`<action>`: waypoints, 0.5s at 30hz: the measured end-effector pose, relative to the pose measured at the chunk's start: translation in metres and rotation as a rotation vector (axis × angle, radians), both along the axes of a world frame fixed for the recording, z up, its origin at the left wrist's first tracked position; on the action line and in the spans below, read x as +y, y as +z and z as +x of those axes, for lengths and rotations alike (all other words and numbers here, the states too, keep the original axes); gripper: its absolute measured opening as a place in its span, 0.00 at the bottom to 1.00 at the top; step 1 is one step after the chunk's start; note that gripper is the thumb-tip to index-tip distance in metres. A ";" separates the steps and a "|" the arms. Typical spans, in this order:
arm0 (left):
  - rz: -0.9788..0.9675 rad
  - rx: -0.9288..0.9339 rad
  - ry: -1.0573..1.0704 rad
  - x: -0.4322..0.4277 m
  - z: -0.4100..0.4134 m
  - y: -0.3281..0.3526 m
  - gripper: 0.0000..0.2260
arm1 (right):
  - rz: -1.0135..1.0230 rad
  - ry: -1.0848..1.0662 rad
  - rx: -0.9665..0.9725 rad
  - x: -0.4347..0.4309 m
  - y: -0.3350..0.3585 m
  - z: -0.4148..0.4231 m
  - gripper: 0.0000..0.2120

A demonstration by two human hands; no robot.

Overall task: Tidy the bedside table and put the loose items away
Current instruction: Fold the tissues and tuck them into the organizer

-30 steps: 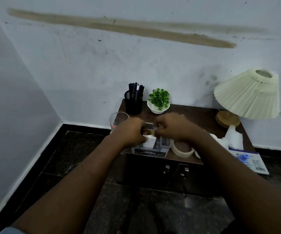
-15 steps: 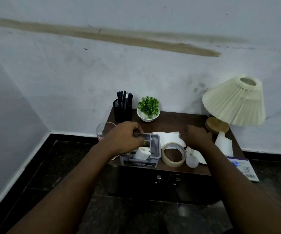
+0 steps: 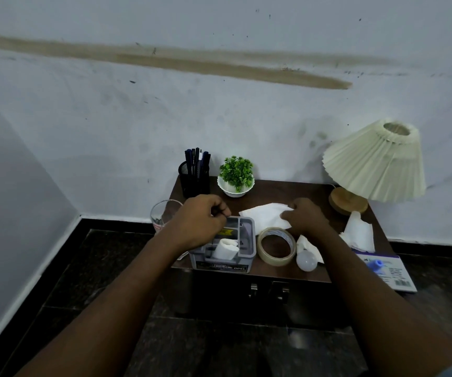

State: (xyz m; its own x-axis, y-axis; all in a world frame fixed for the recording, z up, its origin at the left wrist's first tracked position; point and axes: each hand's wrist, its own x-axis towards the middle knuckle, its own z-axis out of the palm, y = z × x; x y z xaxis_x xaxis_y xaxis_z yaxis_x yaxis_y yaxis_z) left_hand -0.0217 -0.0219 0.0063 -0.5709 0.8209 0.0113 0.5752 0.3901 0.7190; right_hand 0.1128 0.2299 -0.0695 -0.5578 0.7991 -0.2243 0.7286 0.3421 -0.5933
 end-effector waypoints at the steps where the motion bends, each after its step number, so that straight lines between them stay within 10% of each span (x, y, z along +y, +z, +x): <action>1: 0.017 -0.010 0.011 0.000 0.001 0.001 0.07 | -0.009 -0.015 0.094 0.000 0.006 0.001 0.08; 8: 0.221 -0.571 0.204 0.006 0.014 0.015 0.07 | 0.232 0.048 0.515 -0.028 0.065 0.004 0.08; 15: 0.630 -1.510 0.299 0.018 0.019 0.032 0.20 | 0.672 0.829 0.335 -0.091 0.102 0.011 0.08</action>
